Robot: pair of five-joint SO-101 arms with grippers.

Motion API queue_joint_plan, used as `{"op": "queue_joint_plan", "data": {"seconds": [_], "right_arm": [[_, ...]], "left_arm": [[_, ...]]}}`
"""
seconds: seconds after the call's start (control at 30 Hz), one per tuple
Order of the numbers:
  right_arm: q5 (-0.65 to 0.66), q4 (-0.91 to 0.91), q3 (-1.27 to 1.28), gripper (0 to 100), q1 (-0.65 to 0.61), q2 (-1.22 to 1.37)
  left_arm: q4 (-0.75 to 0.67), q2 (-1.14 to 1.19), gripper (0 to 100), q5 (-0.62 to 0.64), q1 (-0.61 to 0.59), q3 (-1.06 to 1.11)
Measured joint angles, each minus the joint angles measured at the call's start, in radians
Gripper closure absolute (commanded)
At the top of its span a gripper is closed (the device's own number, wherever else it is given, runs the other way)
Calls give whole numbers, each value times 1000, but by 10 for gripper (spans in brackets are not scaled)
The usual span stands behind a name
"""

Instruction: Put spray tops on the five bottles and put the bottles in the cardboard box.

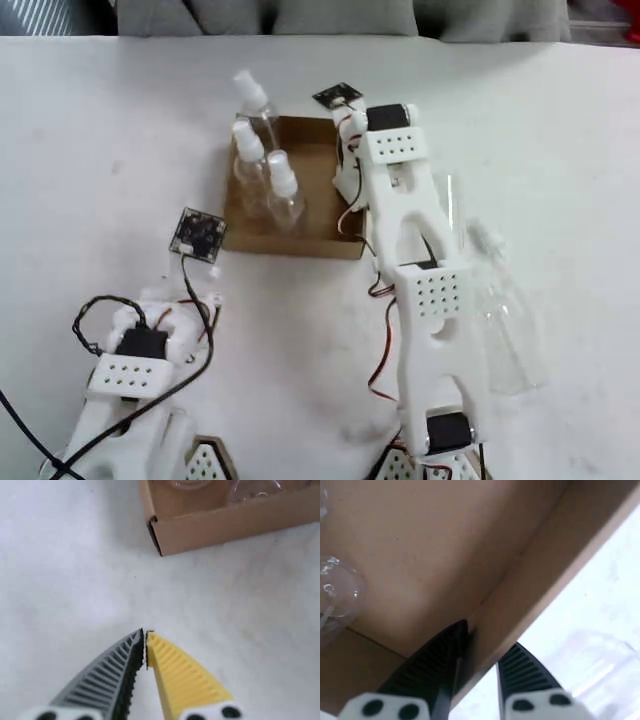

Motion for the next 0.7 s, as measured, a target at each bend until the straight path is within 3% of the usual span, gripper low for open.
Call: {"op": "queue_joint_plan", "data": {"seconds": [0.7], "right_arm": [[-61,17,98,981,-40,-57]], "left_arm": [[0,0,976,0,0,0]]}}
